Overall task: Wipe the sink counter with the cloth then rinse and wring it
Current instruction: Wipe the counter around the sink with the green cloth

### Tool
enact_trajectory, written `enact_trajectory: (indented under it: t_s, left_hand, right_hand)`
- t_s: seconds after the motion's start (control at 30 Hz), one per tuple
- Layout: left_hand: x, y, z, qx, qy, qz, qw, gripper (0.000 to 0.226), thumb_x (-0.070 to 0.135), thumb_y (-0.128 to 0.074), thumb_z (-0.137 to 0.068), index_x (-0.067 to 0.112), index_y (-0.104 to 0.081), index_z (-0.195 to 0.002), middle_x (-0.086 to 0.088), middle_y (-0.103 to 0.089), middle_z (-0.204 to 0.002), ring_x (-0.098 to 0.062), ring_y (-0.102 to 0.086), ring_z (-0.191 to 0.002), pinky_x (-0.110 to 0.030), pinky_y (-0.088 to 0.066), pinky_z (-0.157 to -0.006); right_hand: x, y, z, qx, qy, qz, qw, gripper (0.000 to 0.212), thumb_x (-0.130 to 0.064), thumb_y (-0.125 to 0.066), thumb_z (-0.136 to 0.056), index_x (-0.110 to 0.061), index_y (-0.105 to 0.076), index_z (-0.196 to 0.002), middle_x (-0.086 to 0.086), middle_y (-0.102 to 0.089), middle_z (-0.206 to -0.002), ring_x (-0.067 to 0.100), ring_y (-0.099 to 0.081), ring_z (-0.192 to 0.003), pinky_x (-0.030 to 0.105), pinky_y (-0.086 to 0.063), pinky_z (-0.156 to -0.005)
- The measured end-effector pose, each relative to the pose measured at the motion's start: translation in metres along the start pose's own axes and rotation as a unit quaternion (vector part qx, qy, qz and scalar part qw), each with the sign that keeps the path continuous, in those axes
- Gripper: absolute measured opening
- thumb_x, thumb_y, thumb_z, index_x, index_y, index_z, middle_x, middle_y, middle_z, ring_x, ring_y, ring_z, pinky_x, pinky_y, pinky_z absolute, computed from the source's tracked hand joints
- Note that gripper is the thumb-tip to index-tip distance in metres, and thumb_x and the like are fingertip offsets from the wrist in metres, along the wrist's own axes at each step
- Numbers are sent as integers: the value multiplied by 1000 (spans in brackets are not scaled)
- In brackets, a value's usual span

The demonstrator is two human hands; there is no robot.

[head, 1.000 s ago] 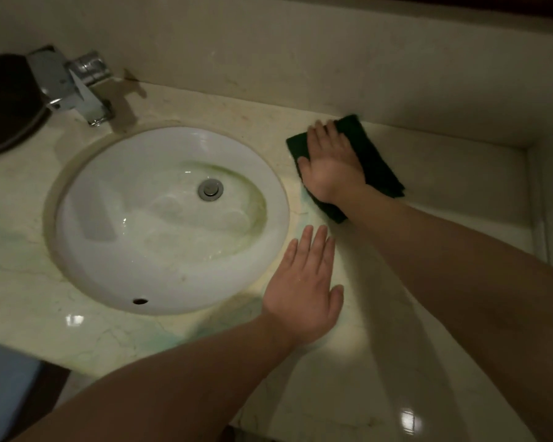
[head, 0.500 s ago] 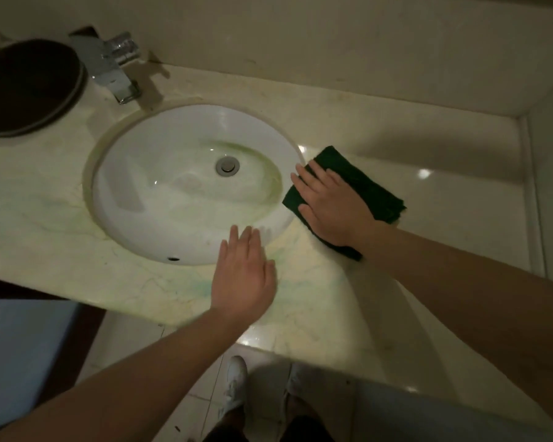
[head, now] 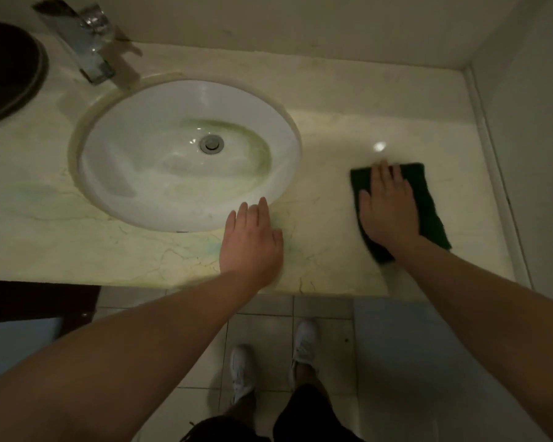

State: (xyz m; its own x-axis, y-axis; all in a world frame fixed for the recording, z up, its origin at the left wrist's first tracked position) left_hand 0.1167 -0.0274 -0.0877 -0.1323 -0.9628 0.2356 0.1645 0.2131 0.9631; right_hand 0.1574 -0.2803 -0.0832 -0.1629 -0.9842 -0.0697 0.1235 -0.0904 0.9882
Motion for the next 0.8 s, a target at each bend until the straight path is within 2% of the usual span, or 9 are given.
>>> enact_trajectory:
  t_s: [0.1, 0.23, 0.33, 0.4, 0.5, 0.57, 0.6, 0.73, 0.8]
  left_hand:
    - [2, 0, 0, 5, -6, -6, 1000, 63, 32, -28, -95, 4, -20, -151, -16, -43, -145, -30, -27, -141, -43, -16, -119]
    - [4, 0, -1, 23, -21, -21, 999, 61, 31, -30, -95, 0, -28, -148, -19, -50, -138, -34, -37, -136, -45, -23, -115]
    - [2, 1, 0, 33, -24, -27, 999, 62, 31, -29, -92, -1, -32, -145, -21, -54, -132, -36, -41, -131, -47, -28, -113]
    - [3, 1, 0, 29, -26, -36, 999, 61, 31, -33, -93, -1, -31, -145, -21, -52, -134, -36, -40, -132, -47, -27, -113]
    - [1, 1, 1, 22, -22, -43, 999, 61, 30, -34, -94, -1, -29, -146, -21, -50, -136, -35, -39, -132, -47, -26, -114]
    - [2, 1, 0, 22, -19, -41, 999, 61, 29, -33, -94, -1, -28, -146, -20, -50, -137, -35, -39, -132, -46, -25, -114]
    - [3, 1, 0, 21, -20, -42, 999, 61, 29, -33, -93, -1, -29, -146, -20, -50, -136, -34, -39, -131, -46, -26, -113]
    - [2, 2, 0, 24, -24, -44, 998, 62, 31, -27, -93, -2, -29, -146, -20, -51, -134, -35, -42, -129, -47, -28, -111]
    - [3, 3, 0, 24, -33, -45, 998, 63, 33, -25, -93, -1, -28, -146, -20, -51, -133, -35, -42, -128, -47, -29, -111]
  right_hand:
    - [-54, 0, -6, 28, -42, -34, 998, 66, -38, -21, -97, -2, -16, -153, 17, -16, -161, 33, -15, -148, 48, -15, -120]
    - [-127, -15, 60, 10, 83, -36, 996, 64, -38, -24, -97, -7, -20, -153, 12, -20, -161, 29, -17, -148, 45, -16, -120]
    - [-103, -21, 115, -18, 127, -40, 991, 64, -38, -28, -96, -9, -21, -153, 10, -21, -161, 27, -18, -148, 43, -18, -120]
    - [-50, -19, 118, -11, 85, -9, 996, 63, -35, -27, -95, -6, -23, -152, 13, -24, -159, 31, -23, -146, 45, -21, -118]
    - [37, -9, 85, 13, -94, -7, 995, 64, -35, -22, -97, 1, -20, -151, 21, -24, -158, 38, -25, -144, 51, -23, -117]
    - [49, -2, 65, 13, -191, -39, 981, 66, -37, -20, -98, 0, -12, -152, 19, -16, -160, 36, -15, -147, 50, -16, -119]
    - [34, 0, 57, 21, -194, -48, 980, 67, -37, -20, -98, 1, -11, -152, 20, -14, -161, 36, -13, -148, 49, -14, -120]
    - [-94, -10, 65, 20, -30, -55, 998, 67, -39, -21, -98, -3, -12, -153, 17, -13, -162, 33, -11, -149, 48, -13, -120]
    - [-125, -21, 87, -5, 51, -52, 997, 66, -40, -22, -98, -7, -13, -154, 12, -13, -162, 28, -10, -150, 45, -12, -121]
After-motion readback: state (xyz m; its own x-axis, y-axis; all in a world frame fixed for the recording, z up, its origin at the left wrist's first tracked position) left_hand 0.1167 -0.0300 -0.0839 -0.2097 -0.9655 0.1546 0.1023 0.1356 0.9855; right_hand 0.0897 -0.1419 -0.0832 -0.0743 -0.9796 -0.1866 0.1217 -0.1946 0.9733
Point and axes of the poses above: each hand's wrist, its own z-axis away from the middle knuckle, its own y-axis out of the back of the hand, x = y × z, the point moved 9 cm from there along -z, towards the middle knuckle
